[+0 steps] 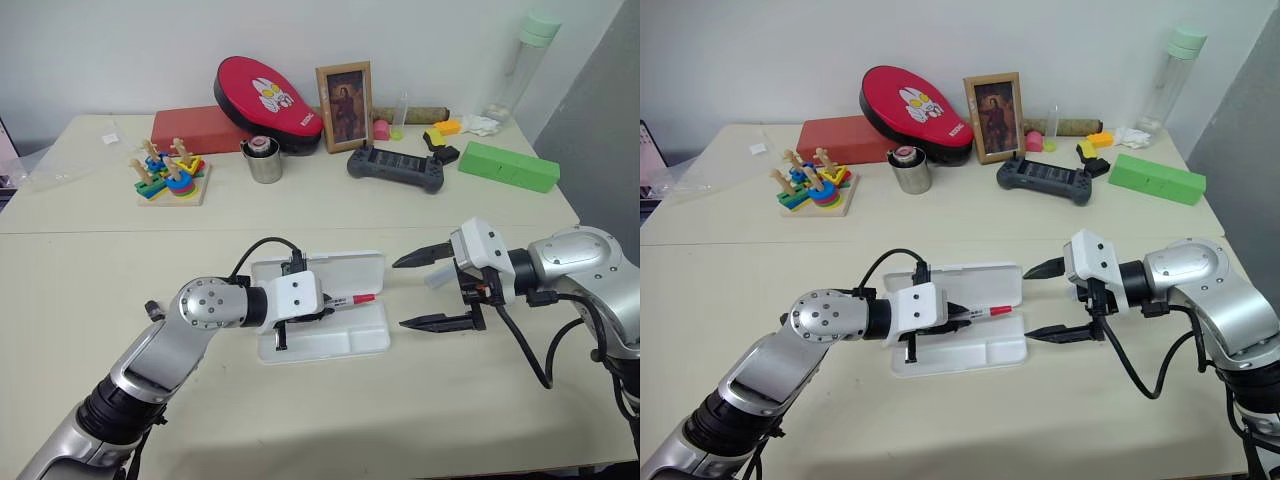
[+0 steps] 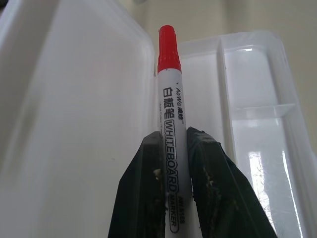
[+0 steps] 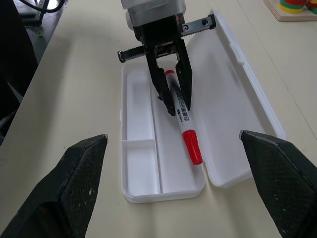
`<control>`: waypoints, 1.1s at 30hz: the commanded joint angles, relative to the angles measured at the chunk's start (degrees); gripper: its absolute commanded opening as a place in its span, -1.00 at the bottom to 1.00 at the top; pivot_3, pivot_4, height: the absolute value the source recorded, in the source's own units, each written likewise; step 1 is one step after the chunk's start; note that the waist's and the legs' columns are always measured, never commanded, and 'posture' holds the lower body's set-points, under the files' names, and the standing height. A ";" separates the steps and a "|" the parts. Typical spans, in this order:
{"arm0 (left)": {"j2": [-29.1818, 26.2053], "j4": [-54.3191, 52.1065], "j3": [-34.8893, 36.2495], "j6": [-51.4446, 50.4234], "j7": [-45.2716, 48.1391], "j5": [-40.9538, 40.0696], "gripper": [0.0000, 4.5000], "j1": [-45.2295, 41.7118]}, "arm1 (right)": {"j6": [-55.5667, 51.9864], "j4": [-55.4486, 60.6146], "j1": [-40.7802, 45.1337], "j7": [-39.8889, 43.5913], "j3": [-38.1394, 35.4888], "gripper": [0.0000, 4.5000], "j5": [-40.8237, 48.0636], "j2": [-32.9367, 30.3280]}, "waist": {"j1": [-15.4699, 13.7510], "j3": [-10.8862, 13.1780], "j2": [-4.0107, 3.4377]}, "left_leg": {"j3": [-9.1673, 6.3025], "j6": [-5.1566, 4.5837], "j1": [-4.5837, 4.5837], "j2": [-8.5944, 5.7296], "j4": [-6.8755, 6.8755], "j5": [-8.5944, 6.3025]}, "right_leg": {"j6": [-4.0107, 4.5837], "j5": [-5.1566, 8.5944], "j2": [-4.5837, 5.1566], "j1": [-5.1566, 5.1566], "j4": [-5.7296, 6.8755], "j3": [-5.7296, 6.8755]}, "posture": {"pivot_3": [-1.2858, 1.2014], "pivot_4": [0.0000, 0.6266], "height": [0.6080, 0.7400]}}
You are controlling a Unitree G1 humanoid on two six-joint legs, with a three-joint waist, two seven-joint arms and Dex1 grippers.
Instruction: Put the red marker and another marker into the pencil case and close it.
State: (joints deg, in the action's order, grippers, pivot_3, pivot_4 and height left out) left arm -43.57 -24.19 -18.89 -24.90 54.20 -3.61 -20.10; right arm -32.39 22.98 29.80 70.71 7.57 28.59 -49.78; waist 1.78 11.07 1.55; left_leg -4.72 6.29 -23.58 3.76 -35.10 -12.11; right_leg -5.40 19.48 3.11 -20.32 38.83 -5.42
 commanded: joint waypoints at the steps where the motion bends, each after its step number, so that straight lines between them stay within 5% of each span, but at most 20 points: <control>1: 0.44 -1.64 -0.05 0.33 -0.06 0.47 -0.43 0.24 | -0.27 1.62 1.02 -0.18 -1.14 1.00 1.27 0.16 | -0.01 0.00 0.00 | 0.00 0.00 0.00 0.00 0.00 0.00 | 0.00 0.00 0.00 0.00 0.00 0.01 | 0.03 -0.52 1.00; 11: 0.77 -3.90 2.13 -1.06 0.23 -1.48 0.47 0.12 | 0.35 0.87 0.26 0.19 -1.54 1.00 1.07 0.49 | -0.02 0.00 0.00 | 0.00 0.00 0.00 0.00 -0.01 0.00 | 0.00 0.00 0.00 0.00 0.02 0.00 | 0.03 -0.52 1.00; 17: -0.96 -11.54 11.72 -10.91 1.64 -12.16 0.97 1.07 | 0.78 -0.11 -0.31 0.21 -2.12 1.00 0.88 0.39 | 0.06 0.00 0.00 | -0.02 0.00 0.00 0.01 -0.02 0.00 | 0.00 0.00 0.00 0.01 0.04 0.02 | 0.03 -0.52 1.00; 33: -15.17 -21.74 60.07 -38.31 2.28 -52.77 0.99 10.29 | 12.58 -13.62 2.63 1.57 1.03 1.00 -12.02 -2.67 | 0.40 0.01 -0.01 | -0.01 0.00 0.08 0.02 -0.03 0.00 | -0.01 0.01 0.01 0.02 0.07 0.01 | 0.03 -0.52 1.00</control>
State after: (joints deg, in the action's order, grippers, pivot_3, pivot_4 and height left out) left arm -56.94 -43.96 35.81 -61.60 56.42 -52.47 -11.17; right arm -23.34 11.58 30.61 71.91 8.51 19.00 -51.73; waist 2.19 11.08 1.54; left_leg -4.73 6.29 -23.50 3.78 -35.13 -12.11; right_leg -5.40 19.49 3.12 -20.30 38.90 -5.41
